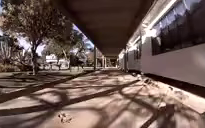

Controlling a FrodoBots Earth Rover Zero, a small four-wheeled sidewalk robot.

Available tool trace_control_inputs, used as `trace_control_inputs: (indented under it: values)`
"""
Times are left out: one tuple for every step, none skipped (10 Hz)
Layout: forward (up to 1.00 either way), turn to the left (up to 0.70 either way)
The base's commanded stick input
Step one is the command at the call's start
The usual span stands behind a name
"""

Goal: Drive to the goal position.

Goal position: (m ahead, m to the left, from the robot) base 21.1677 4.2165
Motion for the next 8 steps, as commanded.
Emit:
trace_control_inputs:
  values:
    - [0.7, 0.0]
    - [0.7, 0.0]
    - [0.7, 0.0]
    - [0.7, 0.0]
    - [0.7, 0.0]
    - [0.7, 0.0]
    - [0.7, 0.0]
    - [0.7, 0.0]
